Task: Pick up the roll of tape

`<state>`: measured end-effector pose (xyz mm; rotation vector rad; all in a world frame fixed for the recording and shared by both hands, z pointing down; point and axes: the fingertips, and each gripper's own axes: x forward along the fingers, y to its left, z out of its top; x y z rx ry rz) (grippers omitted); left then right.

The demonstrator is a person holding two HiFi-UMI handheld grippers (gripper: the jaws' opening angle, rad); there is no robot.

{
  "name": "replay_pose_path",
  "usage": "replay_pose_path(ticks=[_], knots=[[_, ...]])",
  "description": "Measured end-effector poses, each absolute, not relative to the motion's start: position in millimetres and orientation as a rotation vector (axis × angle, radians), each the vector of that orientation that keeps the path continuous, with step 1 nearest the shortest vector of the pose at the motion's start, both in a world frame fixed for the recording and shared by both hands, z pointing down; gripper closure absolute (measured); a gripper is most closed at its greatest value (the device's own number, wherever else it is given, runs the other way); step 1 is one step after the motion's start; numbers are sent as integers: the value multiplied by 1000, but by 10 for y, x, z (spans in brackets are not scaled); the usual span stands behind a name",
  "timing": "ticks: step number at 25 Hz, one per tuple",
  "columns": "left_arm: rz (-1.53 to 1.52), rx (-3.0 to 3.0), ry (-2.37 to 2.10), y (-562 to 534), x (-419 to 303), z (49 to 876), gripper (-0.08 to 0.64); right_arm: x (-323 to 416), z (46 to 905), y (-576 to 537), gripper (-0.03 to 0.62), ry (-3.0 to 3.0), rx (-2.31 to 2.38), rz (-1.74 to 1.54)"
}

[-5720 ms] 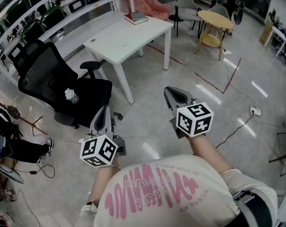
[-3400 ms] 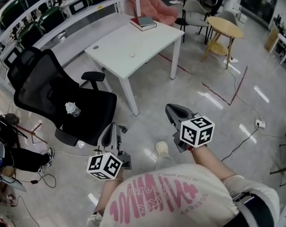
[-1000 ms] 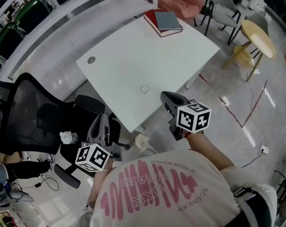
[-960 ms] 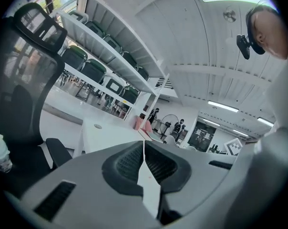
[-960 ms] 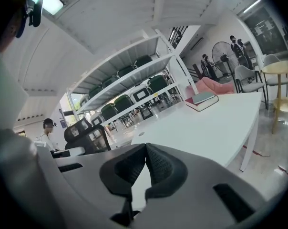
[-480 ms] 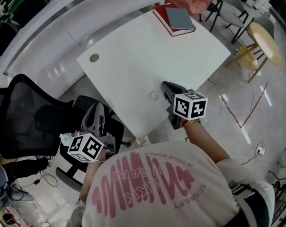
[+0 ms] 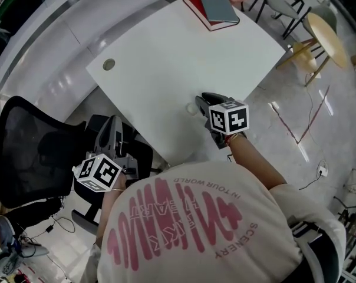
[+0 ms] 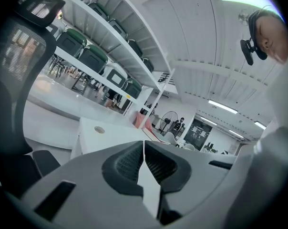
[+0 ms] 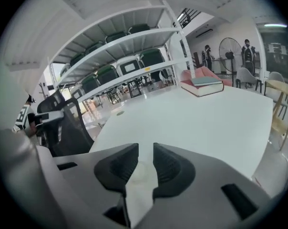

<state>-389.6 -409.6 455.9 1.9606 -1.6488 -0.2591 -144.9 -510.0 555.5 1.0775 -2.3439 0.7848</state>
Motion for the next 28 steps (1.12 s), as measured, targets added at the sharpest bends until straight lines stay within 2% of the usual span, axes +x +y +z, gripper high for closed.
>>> replay_pose_path(ticks=[4,8,17,19,28], knots=[[-273,1956,-1634,-4163,-3886,4610,531,-1476,5710,-5085,477,-2301,1004,742],[-262,1936,-1619,-4155,-3859,4701,531,-1471,5888,-5017,407,-2235,928,745],[-229,1917,-1623,-4157,-3914,4777,531,-1535,6080,-5031,389,-2136,863,750],[-232,1917,-1624,-4150,-3927,4768,531,-1531,6102,-5029,408,-2102,853,695],[-261,1931,-1619,-4169,-3980,4693,531,-1556,6085,-5009,407,-2073,840,620]])
